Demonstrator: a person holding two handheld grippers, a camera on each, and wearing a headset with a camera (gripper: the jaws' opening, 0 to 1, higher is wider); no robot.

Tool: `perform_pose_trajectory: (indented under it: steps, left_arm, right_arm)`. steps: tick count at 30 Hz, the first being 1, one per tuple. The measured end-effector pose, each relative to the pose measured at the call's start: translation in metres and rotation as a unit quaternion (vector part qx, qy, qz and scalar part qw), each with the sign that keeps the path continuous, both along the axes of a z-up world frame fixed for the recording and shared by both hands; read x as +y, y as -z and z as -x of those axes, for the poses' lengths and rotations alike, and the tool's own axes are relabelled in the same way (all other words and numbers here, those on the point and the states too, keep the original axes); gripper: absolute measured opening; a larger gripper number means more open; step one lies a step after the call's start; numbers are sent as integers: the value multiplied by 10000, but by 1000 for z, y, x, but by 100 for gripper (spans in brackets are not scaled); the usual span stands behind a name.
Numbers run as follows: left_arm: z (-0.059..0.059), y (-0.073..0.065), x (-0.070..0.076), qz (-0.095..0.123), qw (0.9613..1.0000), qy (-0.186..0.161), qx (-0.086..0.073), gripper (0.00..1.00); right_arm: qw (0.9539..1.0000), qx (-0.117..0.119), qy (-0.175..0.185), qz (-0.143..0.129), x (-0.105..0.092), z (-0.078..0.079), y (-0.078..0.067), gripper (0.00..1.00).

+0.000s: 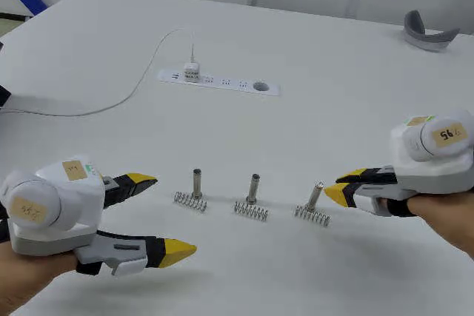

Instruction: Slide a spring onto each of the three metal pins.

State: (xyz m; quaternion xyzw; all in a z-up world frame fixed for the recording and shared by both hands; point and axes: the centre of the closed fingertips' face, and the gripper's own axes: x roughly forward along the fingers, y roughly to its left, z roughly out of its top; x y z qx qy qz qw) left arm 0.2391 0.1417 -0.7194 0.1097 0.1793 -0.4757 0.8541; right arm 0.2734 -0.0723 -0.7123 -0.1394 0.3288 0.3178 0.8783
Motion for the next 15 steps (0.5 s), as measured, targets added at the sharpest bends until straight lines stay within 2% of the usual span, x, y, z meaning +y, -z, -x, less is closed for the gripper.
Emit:
perform_pose_trajectory:
  steps: [6,15]
  left_arm:
    - [-1,0,0,0,10000,1,-4,76]
    - [0,0,1,-15,10000,2,-1,76]
  right_arm:
    - [9989,34,-445,154,1,4,9,18]
    - [9939,179,-1005,412,1,12,25,18]
